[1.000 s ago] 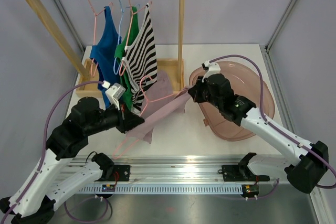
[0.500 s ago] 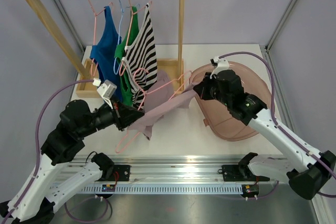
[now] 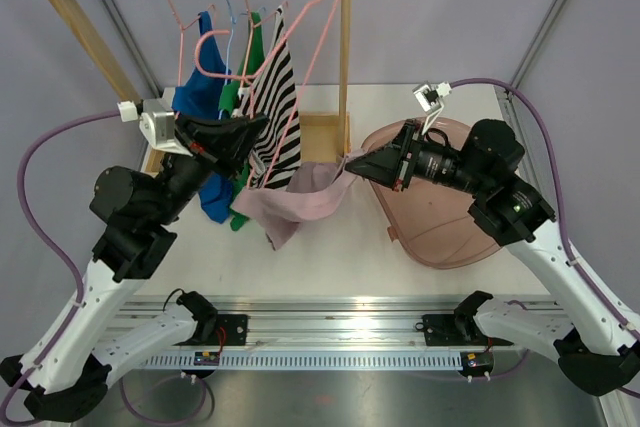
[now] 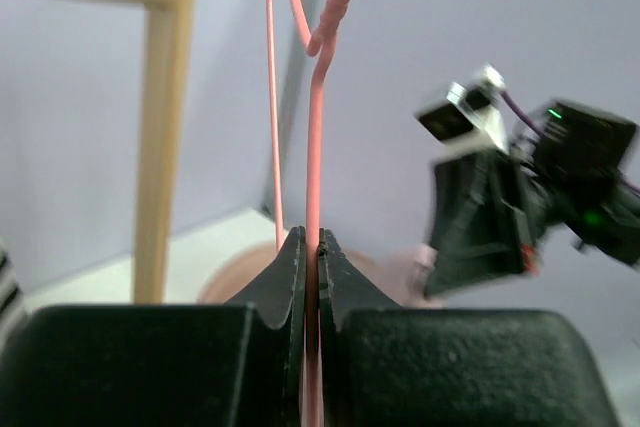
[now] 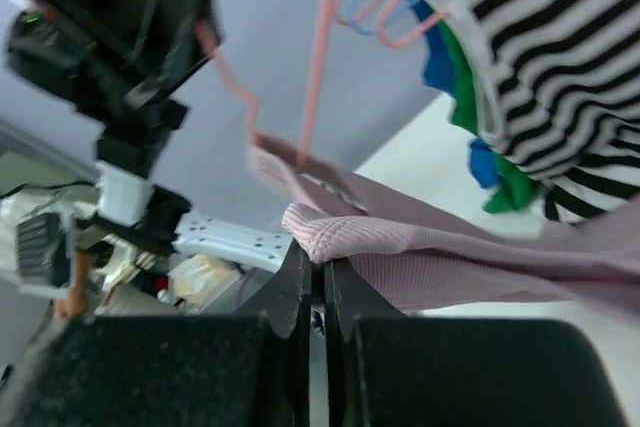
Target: Remove the tank top from the hanger
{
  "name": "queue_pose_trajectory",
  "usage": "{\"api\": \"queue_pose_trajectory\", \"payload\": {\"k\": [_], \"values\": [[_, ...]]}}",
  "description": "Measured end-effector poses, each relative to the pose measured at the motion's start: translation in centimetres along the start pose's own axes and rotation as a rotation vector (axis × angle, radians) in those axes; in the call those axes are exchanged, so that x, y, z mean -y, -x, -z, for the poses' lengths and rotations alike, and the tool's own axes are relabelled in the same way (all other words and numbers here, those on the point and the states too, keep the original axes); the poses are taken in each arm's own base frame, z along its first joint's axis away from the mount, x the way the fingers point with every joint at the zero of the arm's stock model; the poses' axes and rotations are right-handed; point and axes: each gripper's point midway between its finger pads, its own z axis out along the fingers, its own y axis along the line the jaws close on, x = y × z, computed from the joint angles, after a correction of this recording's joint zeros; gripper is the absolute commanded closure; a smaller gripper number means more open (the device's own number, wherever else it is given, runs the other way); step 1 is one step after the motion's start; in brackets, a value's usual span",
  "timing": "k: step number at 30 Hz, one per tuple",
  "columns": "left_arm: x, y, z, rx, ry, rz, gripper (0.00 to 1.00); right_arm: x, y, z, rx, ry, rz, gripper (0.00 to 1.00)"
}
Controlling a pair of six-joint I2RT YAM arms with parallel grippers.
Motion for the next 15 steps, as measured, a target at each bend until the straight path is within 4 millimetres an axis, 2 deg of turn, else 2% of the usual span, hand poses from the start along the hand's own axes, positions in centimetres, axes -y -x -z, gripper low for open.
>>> {"api": "queue_pose_trajectory", "payload": {"k": [1,4,8,11,13,15], "values": [[-0.5,0.9,-0.6,0.036,0.021,-0.018,1.0,-0.8,0.3,0.0,0.003,0.026,0.005,1.0],[-2.4,1.9,-2.1,0.099,0.101,-0.067,1.0,-3.3,0.3,0.1,-0.017,0.13,0.01,1.0],[-4.9,1.2,-3.6,0.109,0.198,-0.118,1.0,-5.4,-0.4,-0.2,-0.062,0.236,0.013,1.0],[-6.4,-0.5,-3.9,0.064,0.258,-0.118,1.0,-5.2,-0.3,-0.6,-0.069,0.222,0.031,1.0],[-6.9,-1.3,-3.6,0.032,0.283,-0.11,1.0,-4.3,-0.7,-0.9,-0.073,0.186,0.038,1.0],[-7.2,-1.9,-3.4,0.008,0.299,-0.098,1.0,-2.6,-2.1,-1.3,-0.086,0.144,0.035,1.0]]}}
